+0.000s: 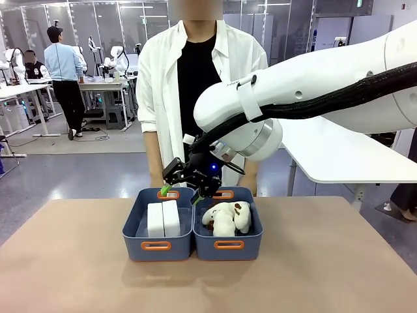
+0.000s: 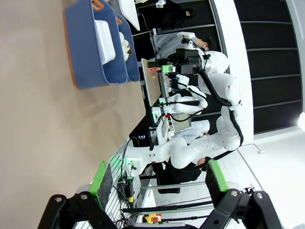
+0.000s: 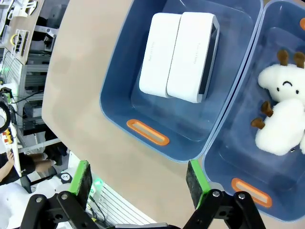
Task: Sort the digital clocks into the basket.
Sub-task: Pick up the Digital clock from the table and place it into the empty Plastic storage basket.
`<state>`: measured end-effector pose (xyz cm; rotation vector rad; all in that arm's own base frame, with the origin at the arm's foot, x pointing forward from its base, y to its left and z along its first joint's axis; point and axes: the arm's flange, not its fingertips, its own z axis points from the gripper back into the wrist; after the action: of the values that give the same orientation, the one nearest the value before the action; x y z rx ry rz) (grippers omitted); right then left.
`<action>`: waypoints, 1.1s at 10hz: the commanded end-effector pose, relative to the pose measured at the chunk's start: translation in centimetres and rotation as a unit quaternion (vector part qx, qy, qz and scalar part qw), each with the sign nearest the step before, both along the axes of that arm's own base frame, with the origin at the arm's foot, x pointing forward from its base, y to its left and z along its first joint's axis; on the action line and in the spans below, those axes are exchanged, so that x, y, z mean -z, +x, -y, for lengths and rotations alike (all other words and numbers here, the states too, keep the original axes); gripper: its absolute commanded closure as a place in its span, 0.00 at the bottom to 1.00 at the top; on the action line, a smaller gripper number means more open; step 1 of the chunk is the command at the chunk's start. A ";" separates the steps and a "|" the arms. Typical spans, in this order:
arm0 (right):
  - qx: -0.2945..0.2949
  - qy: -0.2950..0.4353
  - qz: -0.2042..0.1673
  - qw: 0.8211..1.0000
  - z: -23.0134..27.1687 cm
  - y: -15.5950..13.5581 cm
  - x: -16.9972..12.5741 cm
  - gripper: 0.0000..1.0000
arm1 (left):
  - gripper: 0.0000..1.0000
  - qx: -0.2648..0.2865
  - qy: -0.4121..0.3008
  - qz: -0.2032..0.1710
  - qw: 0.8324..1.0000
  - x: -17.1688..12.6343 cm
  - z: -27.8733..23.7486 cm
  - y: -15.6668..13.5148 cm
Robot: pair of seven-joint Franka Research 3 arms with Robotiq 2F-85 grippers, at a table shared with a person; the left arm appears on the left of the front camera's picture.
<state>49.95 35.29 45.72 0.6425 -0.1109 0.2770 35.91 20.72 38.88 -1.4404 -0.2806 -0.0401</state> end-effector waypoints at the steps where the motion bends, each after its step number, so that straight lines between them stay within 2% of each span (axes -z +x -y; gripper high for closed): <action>1: -0.021 0.038 -0.044 0.998 3.1 2.2 -0.9 0.00 | 0.00 0.005 0.005 0.001 1.000 -0.3 0.1 -0.2; 2: -0.011 0.078 -0.054 0.995 6.5 1.6 -1.7 0.00 | 0.00 0.005 0.005 0.001 1.000 -0.3 0.1 -0.2; 4: -0.008 0.200 -0.077 0.977 13.5 -1.8 -2.5 0.00 | 0.00 0.005 0.005 0.001 1.000 -0.3 0.1 -0.2; 5: -0.007 0.212 -0.062 0.975 16.2 -3.2 -2.4 0.00 | 0.00 0.005 0.005 0.001 1.000 -0.3 0.1 -0.2; 7: 0.002 0.311 -0.039 0.950 23.9 -8.5 -0.4 0.00 | 0.00 0.005 0.005 0.001 1.000 -0.3 0.1 -0.2; 9: 0.075 0.381 -0.006 0.922 32.8 -14.4 1.8 0.00 | 0.00 0.005 0.005 0.001 1.000 -0.3 0.1 -0.2; 11: 0.140 0.427 0.012 0.893 39.6 -16.6 3.0 0.00 | 0.00 0.005 0.005 0.001 1.000 -0.3 0.1 -0.2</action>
<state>34.01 -2.37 42.78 1.4579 -0.3040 -0.0391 35.91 20.68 38.89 -1.4405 -0.2803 -0.0410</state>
